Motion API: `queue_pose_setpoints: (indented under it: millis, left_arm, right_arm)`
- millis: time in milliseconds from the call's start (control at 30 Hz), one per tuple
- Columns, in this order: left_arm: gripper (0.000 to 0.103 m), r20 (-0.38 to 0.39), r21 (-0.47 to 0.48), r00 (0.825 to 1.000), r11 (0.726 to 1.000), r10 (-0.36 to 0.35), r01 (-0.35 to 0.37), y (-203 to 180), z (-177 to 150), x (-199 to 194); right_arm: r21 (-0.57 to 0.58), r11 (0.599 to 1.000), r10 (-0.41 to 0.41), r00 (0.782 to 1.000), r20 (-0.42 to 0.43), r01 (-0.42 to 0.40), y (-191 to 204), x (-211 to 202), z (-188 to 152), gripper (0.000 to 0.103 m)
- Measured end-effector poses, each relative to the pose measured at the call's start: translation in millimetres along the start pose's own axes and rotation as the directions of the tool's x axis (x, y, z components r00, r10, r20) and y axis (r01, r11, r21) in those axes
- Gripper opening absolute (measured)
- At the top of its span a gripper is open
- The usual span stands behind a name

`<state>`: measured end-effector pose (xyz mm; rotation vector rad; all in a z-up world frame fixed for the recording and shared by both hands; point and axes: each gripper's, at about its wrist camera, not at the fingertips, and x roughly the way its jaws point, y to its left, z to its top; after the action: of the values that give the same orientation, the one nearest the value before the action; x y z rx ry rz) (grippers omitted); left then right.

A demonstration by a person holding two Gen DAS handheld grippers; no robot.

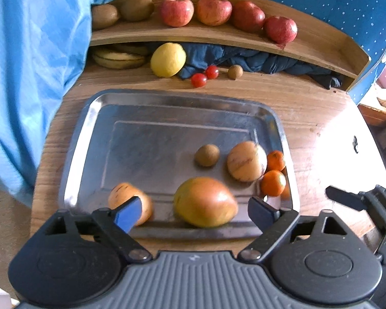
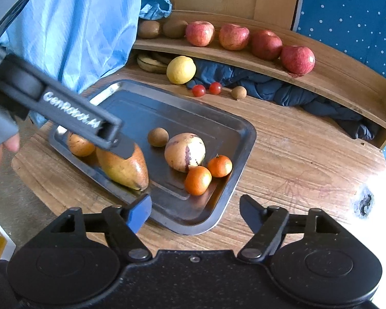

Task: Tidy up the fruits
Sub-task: 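Open both tools to release the fruits into the tray, then move both tools back toward the lemon and cherry tomatoes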

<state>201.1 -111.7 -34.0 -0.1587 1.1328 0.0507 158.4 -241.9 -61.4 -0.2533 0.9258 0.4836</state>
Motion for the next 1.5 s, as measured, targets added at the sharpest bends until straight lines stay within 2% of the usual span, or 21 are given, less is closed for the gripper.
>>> queue_pose_setpoints:
  millis: [133, 233, 467, 633, 933, 1500]
  left_arm:
    - [0.101, -0.025, 0.010, 0.999, 1.000, 0.021, -0.021, 10.8, -11.0, -5.8]
    - [0.102, -0.069, 0.008, 0.997, 0.999, 0.037, -0.037, 18.1, -19.5, -5.5]
    - [0.102, -0.149, 0.010, 0.984, 0.995, 0.101, -0.100, 29.4, -34.6, -1.8]
    - [0.102, -0.168, 0.008, 0.976, 0.990, 0.142, -0.143, 36.0, -36.4, -0.7]
    - [0.102, -0.168, 0.015, 0.971, 0.985, 0.172, -0.172, 44.1, -21.9, 0.5]
    - [0.102, -0.136, 0.002, 0.978, 0.987, 0.158, -0.159, 61.3, 31.3, 11.0]
  right_arm:
    - [0.006, 1.000, 0.023, 1.000, -0.014, -0.023, 0.1, -2.2, -2.3, 0.091]
    - [0.009, 0.999, 0.048, 0.998, -0.041, -0.048, 1.8, -1.2, -5.0, 0.098]
    - [-0.005, 0.996, 0.083, 0.992, -0.100, -0.084, 9.6, 5.1, -6.9, 0.102]
    - [0.011, 0.997, 0.073, 0.992, -0.105, -0.073, 6.8, 8.9, -3.3, 0.102]
    - [0.027, 0.997, 0.073, 0.994, -0.087, -0.071, 2.7, 16.6, 12.7, 0.102]
    - [0.045, 0.998, 0.038, 0.999, -0.030, -0.036, -6.6, 40.7, 55.8, 0.102]
